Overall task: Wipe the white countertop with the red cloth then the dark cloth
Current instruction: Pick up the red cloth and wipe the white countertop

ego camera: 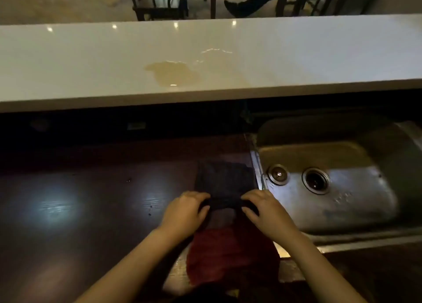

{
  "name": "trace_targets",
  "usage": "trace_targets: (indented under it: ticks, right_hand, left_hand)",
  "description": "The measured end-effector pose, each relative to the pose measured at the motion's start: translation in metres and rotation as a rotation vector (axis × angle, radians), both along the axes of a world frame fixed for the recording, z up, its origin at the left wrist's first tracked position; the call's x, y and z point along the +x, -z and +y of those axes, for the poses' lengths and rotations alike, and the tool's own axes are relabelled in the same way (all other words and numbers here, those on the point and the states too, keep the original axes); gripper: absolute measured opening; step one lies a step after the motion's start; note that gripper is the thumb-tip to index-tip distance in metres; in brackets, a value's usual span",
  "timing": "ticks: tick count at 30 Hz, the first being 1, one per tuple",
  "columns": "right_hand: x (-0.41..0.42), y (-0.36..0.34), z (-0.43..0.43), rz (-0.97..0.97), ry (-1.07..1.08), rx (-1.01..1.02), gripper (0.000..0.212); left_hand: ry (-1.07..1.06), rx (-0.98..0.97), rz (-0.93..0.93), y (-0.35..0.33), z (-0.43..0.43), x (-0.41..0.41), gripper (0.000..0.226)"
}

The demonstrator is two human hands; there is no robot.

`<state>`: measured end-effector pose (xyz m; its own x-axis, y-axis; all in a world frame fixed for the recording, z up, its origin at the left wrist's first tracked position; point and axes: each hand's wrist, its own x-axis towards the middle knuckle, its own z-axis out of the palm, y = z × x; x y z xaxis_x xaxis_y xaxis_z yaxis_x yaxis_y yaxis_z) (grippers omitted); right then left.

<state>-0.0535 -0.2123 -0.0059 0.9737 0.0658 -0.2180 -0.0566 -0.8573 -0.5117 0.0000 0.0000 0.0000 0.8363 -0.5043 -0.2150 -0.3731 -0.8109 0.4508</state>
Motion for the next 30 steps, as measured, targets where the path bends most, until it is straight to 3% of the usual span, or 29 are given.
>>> trace_targets:
  ticks: [3, 6, 11, 15, 19, 24, 30]
  right_hand:
    - [-0.016, 0.012, 0.002, -0.128, -0.086, -0.071, 0.028]
    - [-0.036, 0.023, -0.002, -0.042, -0.159, -0.088, 0.038]
    - [-0.054, 0.036, -0.01, 0.053, -0.262, -0.116, 0.064]
    - [-0.055, 0.038, -0.006, -0.044, -0.186, -0.082, 0.058]
    - [-0.049, 0.042, -0.004, -0.061, -0.201, -0.102, 0.064]
    - [-0.032, 0.041, -0.009, -0.073, -0.222, -0.094, 0.048]
    - [-0.02, 0.026, -0.004, -0.113, -0.237, -0.201, 0.037]
  left_hand:
    - [0.099, -0.06, 0.022, 0.014, 0.003, -0.022, 0.033]
    - [0.172, -0.054, 0.048, 0.03, 0.015, -0.054, 0.039]
    - [0.114, -0.051, -0.009, 0.042, 0.019, -0.075, 0.044]
    - [0.086, -0.05, 0.016, 0.043, 0.018, -0.078, 0.048]
    - [0.008, -0.091, 0.011, 0.044, 0.009, -0.07, 0.046]
    - [-0.009, -0.02, 0.037, 0.044, -0.002, -0.059, 0.042]
    - [-0.04, 0.006, 0.064, 0.028, -0.006, -0.054, 0.017]
